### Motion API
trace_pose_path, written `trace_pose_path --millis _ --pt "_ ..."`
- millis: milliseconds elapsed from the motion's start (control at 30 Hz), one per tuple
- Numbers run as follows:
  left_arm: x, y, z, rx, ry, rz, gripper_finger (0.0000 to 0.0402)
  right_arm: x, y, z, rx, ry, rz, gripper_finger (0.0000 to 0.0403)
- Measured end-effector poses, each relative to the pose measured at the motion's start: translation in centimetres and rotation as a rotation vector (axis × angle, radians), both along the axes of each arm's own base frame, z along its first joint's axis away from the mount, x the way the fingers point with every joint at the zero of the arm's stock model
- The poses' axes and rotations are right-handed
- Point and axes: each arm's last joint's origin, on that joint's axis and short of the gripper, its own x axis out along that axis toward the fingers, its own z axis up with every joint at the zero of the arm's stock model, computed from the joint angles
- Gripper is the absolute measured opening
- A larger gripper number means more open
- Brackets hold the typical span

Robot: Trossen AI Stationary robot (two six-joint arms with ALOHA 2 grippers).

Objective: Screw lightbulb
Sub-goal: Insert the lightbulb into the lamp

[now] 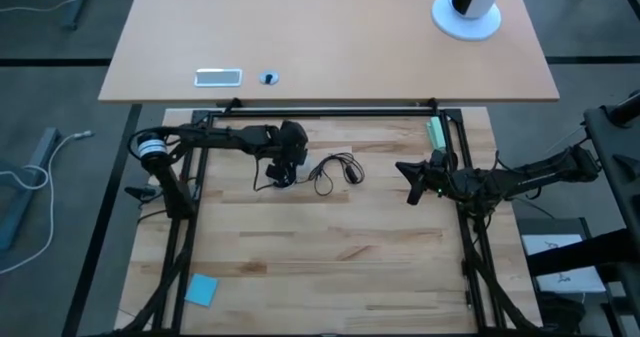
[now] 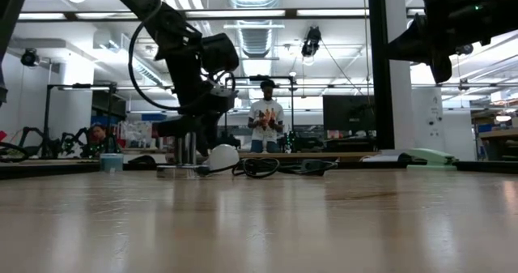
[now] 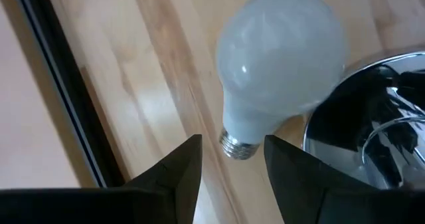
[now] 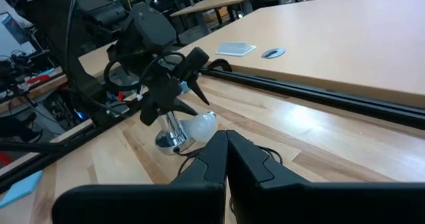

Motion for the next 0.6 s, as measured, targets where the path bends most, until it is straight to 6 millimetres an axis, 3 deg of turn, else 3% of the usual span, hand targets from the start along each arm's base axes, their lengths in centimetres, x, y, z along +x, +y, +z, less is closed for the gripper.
trace_pose_path --millis 267,400,600 --pt "0.1 -0.4 0.8 -0.022 -0.063 -0.013 0.0114 0.0 0.0 0.0 -0.001 0.002 0.0 0.0" --pt "-0.1 -0.2 0.8 0.09 0.003 -0.02 0.0097 0.0 0.0 0.0 -0.001 0.003 0.0 0.0" --pt "-0.3 0.0 3.2 0.164 -0.051 0.007 0.0078 0.0 0.0 0.0 -0.002 0.004 -0.001 0.0"
